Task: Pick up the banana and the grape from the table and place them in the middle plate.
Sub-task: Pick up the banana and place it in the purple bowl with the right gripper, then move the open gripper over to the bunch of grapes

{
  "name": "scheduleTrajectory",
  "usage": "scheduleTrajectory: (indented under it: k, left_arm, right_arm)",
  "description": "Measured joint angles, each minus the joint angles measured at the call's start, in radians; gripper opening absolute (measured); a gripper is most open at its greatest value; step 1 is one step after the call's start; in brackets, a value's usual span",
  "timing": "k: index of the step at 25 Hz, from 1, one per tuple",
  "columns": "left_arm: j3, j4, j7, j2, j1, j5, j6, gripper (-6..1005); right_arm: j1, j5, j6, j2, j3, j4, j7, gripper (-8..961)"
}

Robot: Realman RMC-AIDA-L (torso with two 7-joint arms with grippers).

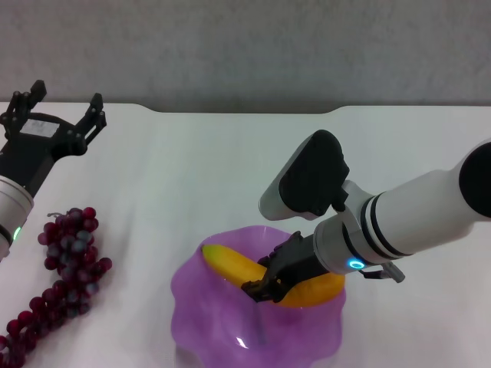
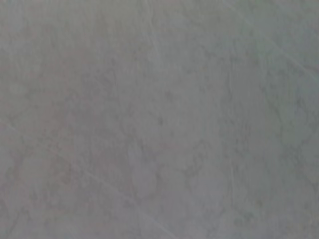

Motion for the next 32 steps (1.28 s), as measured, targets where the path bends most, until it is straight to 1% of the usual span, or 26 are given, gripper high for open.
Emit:
scheduleTrajectory:
  k: [7, 11, 13, 18, 21, 25, 30, 32]
  left_arm:
    - [0.0, 0.0, 0.0, 0.0, 0.002, 0.001, 0.0, 878]
    - [0.0, 0.0, 0.0, 0.0, 0.002, 0.001, 0.0, 877]
    - [0.0, 0.0, 0.0, 0.0, 0.003, 0.001, 0.001, 877]
    - [0.0, 0.0, 0.0, 0.0, 0.005, 0.001, 0.003, 877]
    - [0.0, 0.0, 0.0, 0.0, 0.005, 0.001, 0.004, 877]
    - [0.002, 0.0, 0.0, 0.0, 0.005, 0.001, 0.005, 877]
    - [0.002, 0.0, 0.0, 0.0, 0.008, 0.001, 0.003, 877]
    - [0.0, 0.0, 0.0, 0.0, 0.013, 0.001, 0.004, 877]
  right_arm:
    - [0.001, 0.008, -0.005, 0.0, 0.006, 0.0, 0.011, 488]
    - [-0.004, 0.011, -0.006, -0.001, 0.032, 0.003, 0.011, 506]
    - [-0.007, 0.011, -0.006, -0.001, 0.038, 0.001, 0.012, 561]
    - [-0.025, 0.012, -0.007, -0.004, 0.07, -0.021, 0.011, 623]
    - [-0.081, 0.012, -0.034, -0.006, 0.119, -0.09, -0.003, 633]
    - [-0.212, 0.012, -0.143, -0.005, 0.187, -0.236, -0.044, 630]
    - [-0.391, 0.012, -0.366, -0.005, 0.21, -0.365, -0.07, 627]
    - [-0.448, 0.012, -0.453, -0.005, 0.204, -0.401, -0.076, 628]
